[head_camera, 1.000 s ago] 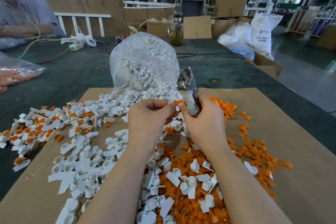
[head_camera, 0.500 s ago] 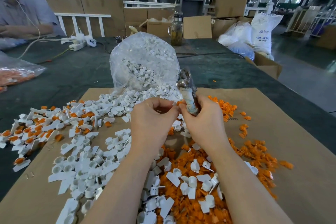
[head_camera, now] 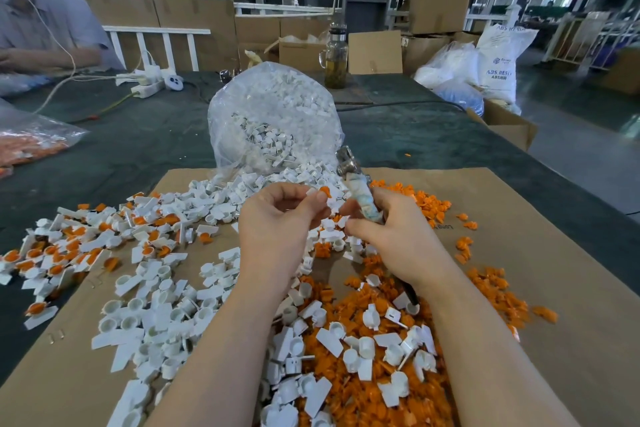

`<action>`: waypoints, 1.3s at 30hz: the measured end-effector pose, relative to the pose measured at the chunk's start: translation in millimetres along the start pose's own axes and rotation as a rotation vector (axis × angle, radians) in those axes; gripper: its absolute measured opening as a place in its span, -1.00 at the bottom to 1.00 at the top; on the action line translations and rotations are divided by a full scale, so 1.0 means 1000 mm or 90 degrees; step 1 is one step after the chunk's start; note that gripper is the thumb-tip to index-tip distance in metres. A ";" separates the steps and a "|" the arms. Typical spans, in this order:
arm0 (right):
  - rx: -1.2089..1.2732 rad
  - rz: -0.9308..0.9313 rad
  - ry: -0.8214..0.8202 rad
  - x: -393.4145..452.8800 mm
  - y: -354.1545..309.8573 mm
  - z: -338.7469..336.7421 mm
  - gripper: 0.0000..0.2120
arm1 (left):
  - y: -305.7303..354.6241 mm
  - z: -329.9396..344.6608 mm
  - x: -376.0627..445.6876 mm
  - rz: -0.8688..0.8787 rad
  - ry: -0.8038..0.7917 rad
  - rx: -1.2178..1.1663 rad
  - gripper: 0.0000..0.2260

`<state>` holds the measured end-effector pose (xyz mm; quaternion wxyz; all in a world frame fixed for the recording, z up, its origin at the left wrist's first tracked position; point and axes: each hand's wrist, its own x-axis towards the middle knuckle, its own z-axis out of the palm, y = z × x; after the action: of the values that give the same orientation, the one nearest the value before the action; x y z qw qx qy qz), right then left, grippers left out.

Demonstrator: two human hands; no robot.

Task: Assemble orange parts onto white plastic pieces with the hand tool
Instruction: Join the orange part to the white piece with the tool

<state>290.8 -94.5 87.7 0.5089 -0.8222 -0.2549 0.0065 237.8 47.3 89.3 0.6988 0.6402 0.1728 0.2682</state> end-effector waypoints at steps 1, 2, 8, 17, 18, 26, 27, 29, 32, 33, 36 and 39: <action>-0.008 0.008 -0.019 0.000 0.001 -0.002 -0.89 | 0.000 -0.001 0.001 -0.002 0.000 -0.017 -0.94; -0.015 0.011 -0.040 -0.001 0.001 -0.003 -0.89 | 0.001 -0.001 0.002 -0.003 -0.001 -0.031 -0.94; -0.036 0.026 -0.152 -0.002 0.000 -0.006 -0.88 | 0.001 -0.005 0.004 0.019 -0.006 -0.046 -0.93; -0.049 0.027 -0.182 -0.003 -0.004 -0.006 -0.85 | 0.004 -0.007 0.004 0.034 -0.033 -0.058 -0.92; -0.054 0.027 -0.185 -0.003 -0.004 -0.006 -0.85 | 0.004 -0.007 0.003 0.037 -0.038 -0.061 -0.92; -0.112 -0.001 -0.172 0.000 -0.001 0.000 -0.90 | 0.005 -0.007 0.004 0.030 -0.049 -0.082 -0.92; -0.110 -0.004 -0.168 0.000 0.000 0.000 -0.89 | 0.005 -0.007 0.004 0.030 -0.049 -0.085 -0.92; -0.105 -0.012 -0.159 0.000 0.000 0.002 -0.83 | 0.005 -0.007 0.005 0.033 -0.050 -0.094 -0.91; -0.127 -0.023 -0.147 0.000 0.001 0.004 -0.76 | 0.004 -0.008 0.005 0.039 -0.048 -0.099 -0.89; -0.139 -0.026 -0.145 0.001 0.001 0.004 -0.76 | 0.004 -0.008 0.005 0.041 -0.046 -0.098 -0.88; -0.158 -0.032 -0.138 0.002 0.002 0.005 -0.78 | 0.003 -0.008 0.005 0.042 -0.044 -0.087 -0.89; -0.191 -0.047 -0.112 0.002 0.005 0.007 -0.90 | 0.003 -0.009 0.005 0.015 -0.036 -0.107 -0.92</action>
<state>293.1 -89.9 80.4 0.3562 -0.8753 -0.3264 0.0213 236.3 57.5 92.1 0.7514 0.5888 0.1225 0.2716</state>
